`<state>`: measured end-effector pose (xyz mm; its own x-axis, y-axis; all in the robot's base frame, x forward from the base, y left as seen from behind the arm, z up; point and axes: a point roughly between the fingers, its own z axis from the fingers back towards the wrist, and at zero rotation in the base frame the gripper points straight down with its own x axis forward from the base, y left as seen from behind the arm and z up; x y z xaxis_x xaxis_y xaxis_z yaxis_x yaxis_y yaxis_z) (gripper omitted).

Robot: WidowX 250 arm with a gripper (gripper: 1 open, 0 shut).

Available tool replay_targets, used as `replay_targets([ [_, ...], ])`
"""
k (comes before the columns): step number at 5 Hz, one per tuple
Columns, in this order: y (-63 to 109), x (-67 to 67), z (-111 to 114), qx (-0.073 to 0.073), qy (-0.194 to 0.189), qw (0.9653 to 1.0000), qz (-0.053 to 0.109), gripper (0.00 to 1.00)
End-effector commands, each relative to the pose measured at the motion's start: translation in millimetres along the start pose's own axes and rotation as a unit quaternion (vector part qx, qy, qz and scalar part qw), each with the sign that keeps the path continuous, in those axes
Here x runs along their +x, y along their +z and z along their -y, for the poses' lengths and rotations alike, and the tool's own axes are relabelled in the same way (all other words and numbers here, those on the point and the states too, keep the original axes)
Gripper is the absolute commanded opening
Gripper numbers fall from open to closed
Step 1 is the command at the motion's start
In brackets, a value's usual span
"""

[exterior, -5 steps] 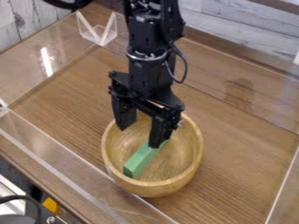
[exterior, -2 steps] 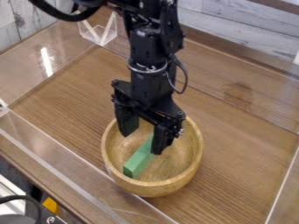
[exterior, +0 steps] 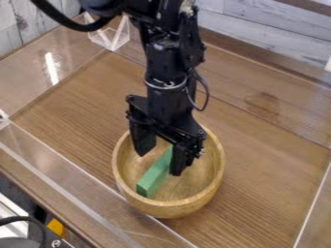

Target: Remove the green block from inside the brown bowl and put it on the table

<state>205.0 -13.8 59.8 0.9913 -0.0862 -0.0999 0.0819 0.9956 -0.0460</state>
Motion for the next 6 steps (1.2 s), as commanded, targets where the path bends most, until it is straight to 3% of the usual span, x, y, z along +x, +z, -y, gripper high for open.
replay_targets([
  [1,-0.5,4.7,2,0.002,-0.005,0.9999,0.015,1.0],
  [4,-12.2,2.1,-2,0.005,0.001,0.9999,0.014,1.0],
  [5,-15.1,1.8,-3,0.006,0.004,0.9999,0.013,0.0],
  [6,-15.5,1.7,-4,0.005,0.006,0.9999,0.013,0.0],
])
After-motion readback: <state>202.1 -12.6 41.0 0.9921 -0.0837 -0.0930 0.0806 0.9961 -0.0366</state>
